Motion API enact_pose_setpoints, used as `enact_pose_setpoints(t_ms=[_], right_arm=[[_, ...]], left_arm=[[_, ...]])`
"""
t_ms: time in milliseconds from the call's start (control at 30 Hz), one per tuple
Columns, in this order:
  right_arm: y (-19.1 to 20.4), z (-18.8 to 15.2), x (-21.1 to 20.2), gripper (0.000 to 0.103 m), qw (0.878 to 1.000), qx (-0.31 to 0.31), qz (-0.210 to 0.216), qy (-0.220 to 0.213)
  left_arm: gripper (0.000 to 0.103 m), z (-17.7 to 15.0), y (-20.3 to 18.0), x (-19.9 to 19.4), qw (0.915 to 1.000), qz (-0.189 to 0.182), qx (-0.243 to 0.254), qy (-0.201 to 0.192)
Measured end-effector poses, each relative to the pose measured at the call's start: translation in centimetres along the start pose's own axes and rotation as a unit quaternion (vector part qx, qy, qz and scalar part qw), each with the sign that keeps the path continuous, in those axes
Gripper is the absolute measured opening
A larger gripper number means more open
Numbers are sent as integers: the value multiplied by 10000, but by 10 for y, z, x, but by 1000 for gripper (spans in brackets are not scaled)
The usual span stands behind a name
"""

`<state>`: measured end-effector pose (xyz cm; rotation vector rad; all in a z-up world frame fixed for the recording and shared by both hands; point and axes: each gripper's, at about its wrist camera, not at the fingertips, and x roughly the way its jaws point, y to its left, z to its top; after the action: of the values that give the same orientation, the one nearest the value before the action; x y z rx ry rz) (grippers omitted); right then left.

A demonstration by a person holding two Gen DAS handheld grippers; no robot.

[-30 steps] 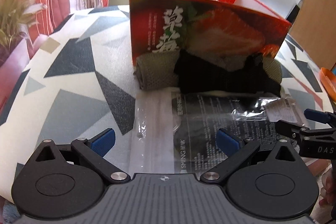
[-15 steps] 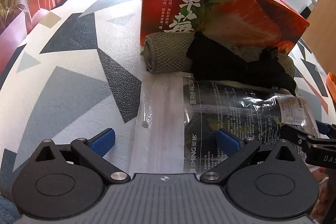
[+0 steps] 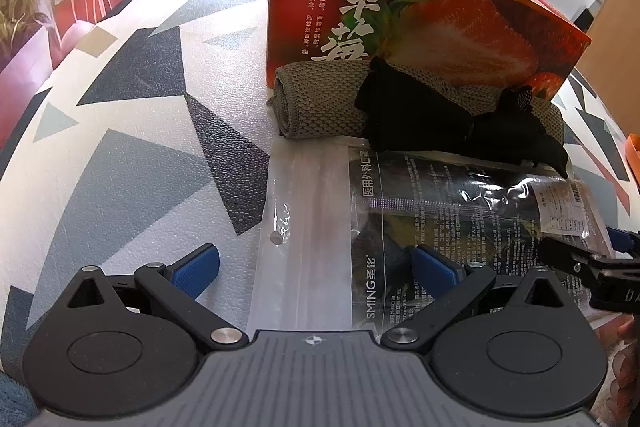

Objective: Organize soft objects
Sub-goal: 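Move both grippers down to the clear plastic bag beside the box, then close the left gripper on the plastic bag while the right gripper grasps it too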

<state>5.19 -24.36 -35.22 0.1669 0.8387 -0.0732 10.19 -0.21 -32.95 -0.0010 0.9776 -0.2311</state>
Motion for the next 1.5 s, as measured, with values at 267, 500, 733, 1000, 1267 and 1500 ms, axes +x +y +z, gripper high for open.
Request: enact_pose_setpoints(t_ms=[267,500,733,1000,1267,1500], right_arm=[[8,-3,-2,103,9998,-183,-1,88],[10,-3,-3,103,9996,-259,63,128],[10,-4,-4,103,9996,-233,103,123],[8,-3,-3,103,9995,-238,167,88],[8,5,1,102,9990,-248,319,212],[7,9,1,96,9981,-343,391,344]], left_arm=[[103,3,0,2,9999,-35,55,82],[103,21,-1,10,9984,-257,312,399],[103,23,-7,13,9975,-431,478,298],[103,21,-12,15,9959,-655,604,157],[99,25,-7,16,9948,-819,578,168],[88,25,-6,9,9925,-969,709,210]])
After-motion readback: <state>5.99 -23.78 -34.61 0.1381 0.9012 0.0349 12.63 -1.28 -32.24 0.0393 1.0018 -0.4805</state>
